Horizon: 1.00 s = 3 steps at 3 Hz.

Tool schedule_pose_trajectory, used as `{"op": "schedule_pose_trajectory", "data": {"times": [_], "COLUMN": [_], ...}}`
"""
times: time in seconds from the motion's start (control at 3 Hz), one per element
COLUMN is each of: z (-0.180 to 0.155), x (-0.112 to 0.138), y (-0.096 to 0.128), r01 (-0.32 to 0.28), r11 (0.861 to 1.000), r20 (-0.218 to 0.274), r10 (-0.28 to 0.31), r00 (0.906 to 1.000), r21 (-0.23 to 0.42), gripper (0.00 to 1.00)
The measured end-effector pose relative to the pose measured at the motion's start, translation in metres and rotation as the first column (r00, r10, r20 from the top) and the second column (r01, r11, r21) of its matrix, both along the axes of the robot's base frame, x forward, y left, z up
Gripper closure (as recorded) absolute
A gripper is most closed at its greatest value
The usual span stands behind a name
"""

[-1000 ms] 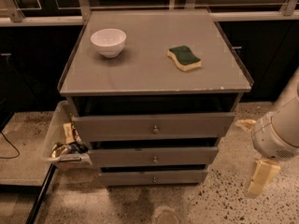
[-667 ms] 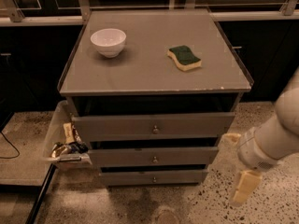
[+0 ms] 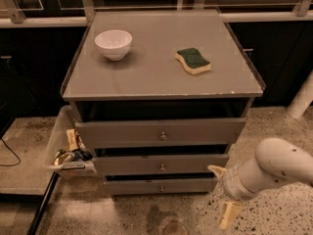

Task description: Open bottom drawer

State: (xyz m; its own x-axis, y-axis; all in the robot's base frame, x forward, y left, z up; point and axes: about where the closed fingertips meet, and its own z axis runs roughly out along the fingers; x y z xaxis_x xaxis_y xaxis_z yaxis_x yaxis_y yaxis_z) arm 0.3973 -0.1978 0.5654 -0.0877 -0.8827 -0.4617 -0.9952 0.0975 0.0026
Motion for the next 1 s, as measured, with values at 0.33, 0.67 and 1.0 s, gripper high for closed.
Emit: {"op": "schedule_pose_trajectory", "data": {"times": [0.33,0.67,1.0], "z": [-0.069,-0.069,-0.099], "x": [-0.005,-0.005,-0.004], "y": [0.003,0.003,0.01], "r01": [-0.016,-0.016,-0.015], "r11": [0.999,0.999,0.997], "r20": [-0.057,-0.057,-0.084], "r10": [0.018,0.018,0.021], "r00": [0.9982,0.9982,0.9963], "r21": [0.041,0.041,0.077], "gripper": [0.0,0.0,0.0]}}
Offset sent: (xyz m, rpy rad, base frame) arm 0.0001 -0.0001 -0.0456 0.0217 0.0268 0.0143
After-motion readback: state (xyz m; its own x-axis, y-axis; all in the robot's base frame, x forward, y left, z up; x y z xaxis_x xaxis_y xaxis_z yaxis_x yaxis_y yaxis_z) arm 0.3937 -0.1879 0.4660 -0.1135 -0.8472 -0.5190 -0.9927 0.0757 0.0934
